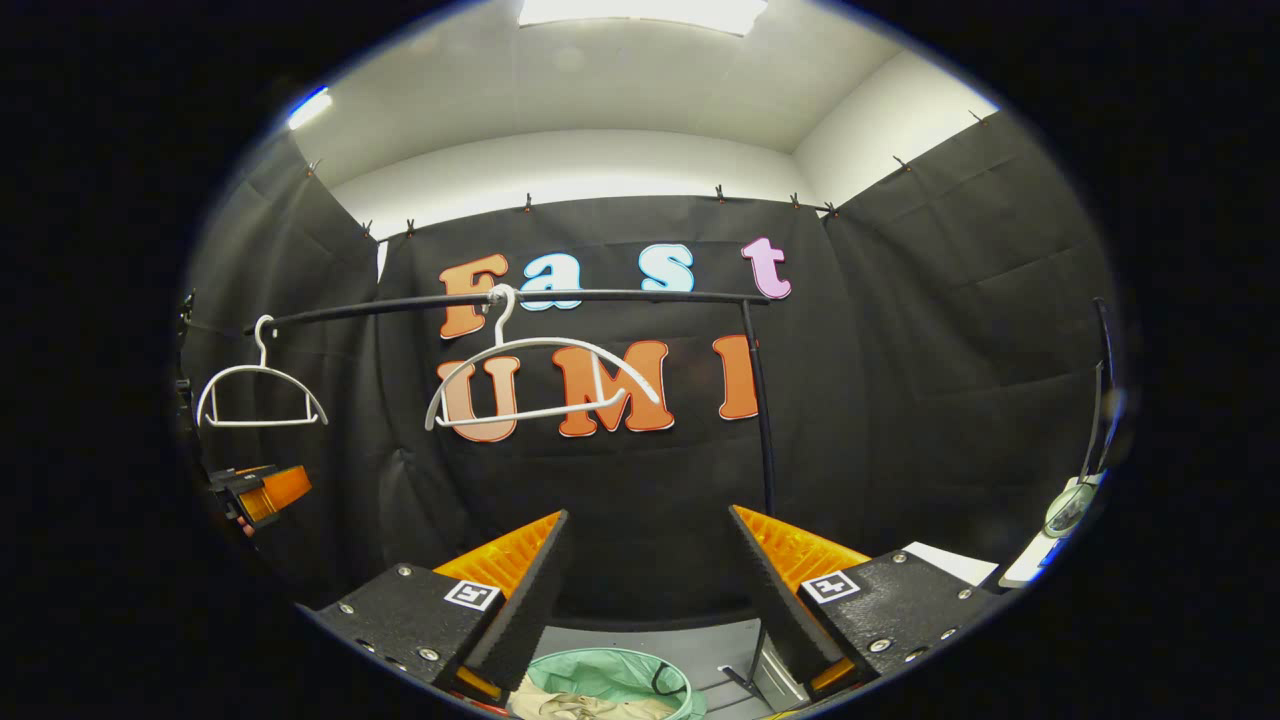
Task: Grasp the clothes on the hanger with both hands and then place them into the laundry hamper below.
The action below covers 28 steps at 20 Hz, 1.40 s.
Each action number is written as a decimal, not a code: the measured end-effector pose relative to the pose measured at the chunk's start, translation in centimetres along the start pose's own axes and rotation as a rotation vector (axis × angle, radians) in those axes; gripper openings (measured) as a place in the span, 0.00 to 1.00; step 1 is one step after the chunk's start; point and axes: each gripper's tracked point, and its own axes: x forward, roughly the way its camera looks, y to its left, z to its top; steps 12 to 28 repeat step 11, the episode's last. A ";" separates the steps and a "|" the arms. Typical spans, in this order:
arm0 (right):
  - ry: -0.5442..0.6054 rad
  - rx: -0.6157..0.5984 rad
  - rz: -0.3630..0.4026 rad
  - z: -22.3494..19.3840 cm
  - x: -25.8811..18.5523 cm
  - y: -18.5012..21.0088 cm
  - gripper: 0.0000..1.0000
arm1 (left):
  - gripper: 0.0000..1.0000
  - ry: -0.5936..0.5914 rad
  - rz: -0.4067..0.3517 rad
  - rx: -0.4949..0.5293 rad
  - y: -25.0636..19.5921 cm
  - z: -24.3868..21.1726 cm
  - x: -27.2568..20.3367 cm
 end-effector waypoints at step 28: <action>0.034 -0.003 -0.010 -1.2 0.1 -0.3 0.94 | 0.93 0.035 -0.006 -0.011 -0.3 -1.1 0.1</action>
